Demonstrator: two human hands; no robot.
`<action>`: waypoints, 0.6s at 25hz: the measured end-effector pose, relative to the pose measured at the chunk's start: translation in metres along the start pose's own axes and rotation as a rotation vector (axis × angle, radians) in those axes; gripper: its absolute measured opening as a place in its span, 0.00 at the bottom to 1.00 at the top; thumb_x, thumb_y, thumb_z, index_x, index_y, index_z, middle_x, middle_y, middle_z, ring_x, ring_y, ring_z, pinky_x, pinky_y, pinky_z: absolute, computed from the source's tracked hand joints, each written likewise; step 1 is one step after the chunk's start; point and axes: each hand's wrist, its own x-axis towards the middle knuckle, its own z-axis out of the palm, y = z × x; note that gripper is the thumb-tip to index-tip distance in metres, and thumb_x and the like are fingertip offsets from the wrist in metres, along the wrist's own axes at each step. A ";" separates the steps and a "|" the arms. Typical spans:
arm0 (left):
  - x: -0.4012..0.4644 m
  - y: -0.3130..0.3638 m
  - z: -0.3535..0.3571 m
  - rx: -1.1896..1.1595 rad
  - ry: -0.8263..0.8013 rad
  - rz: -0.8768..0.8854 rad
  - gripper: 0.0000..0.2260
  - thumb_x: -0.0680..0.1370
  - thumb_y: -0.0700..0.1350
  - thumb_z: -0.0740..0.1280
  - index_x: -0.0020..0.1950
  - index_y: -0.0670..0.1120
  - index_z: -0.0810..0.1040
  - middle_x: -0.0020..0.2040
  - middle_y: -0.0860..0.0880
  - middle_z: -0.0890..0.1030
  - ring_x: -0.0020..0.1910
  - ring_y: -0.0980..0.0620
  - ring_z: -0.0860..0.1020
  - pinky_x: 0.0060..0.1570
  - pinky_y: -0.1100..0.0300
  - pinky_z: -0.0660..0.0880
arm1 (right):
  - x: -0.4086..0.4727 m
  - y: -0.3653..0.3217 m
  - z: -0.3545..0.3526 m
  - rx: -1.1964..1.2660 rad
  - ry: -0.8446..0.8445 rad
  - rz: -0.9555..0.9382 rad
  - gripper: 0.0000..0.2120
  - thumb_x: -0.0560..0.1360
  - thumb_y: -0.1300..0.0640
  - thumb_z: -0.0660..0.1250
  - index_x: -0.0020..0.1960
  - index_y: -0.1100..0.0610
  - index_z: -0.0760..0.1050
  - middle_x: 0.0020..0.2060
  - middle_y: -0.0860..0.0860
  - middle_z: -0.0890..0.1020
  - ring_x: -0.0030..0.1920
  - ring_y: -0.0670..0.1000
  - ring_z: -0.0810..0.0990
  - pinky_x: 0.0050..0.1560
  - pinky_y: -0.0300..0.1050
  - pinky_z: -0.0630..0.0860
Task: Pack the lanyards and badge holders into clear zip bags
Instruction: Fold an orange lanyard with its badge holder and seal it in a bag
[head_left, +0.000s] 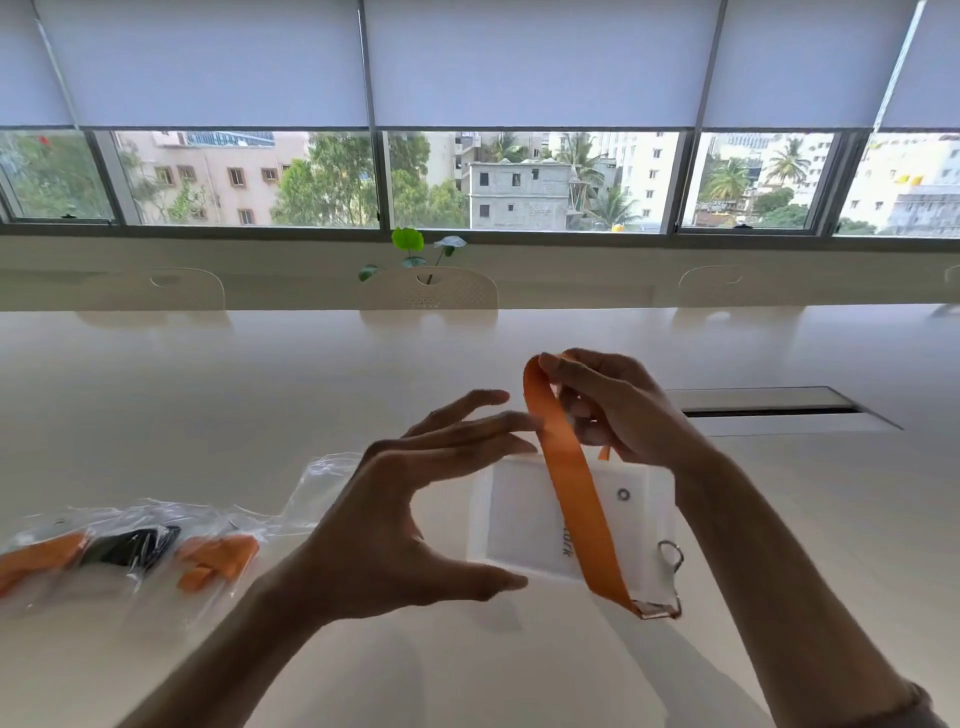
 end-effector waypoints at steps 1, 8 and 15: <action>0.000 0.002 -0.004 -0.038 0.013 -0.005 0.33 0.63 0.52 0.82 0.67 0.50 0.76 0.68 0.58 0.75 0.73 0.52 0.66 0.69 0.57 0.66 | 0.002 0.004 0.002 -0.054 -0.039 0.009 0.21 0.60 0.33 0.75 0.33 0.50 0.80 0.27 0.48 0.75 0.26 0.46 0.71 0.28 0.38 0.67; -0.003 0.008 -0.034 0.139 0.237 -0.160 0.33 0.60 0.57 0.79 0.63 0.59 0.74 0.62 0.62 0.77 0.63 0.62 0.74 0.64 0.67 0.70 | -0.013 0.038 0.025 -0.096 -0.011 -0.036 0.11 0.79 0.71 0.57 0.59 0.67 0.72 0.47 0.40 0.85 0.49 0.36 0.80 0.53 0.34 0.76; -0.005 0.010 -0.062 0.283 0.401 -0.288 0.32 0.59 0.62 0.75 0.61 0.60 0.71 0.57 0.67 0.73 0.59 0.52 0.76 0.63 0.45 0.73 | -0.025 0.009 0.097 0.140 -0.303 -0.215 0.07 0.77 0.60 0.66 0.51 0.56 0.81 0.45 0.51 0.85 0.48 0.51 0.83 0.53 0.45 0.79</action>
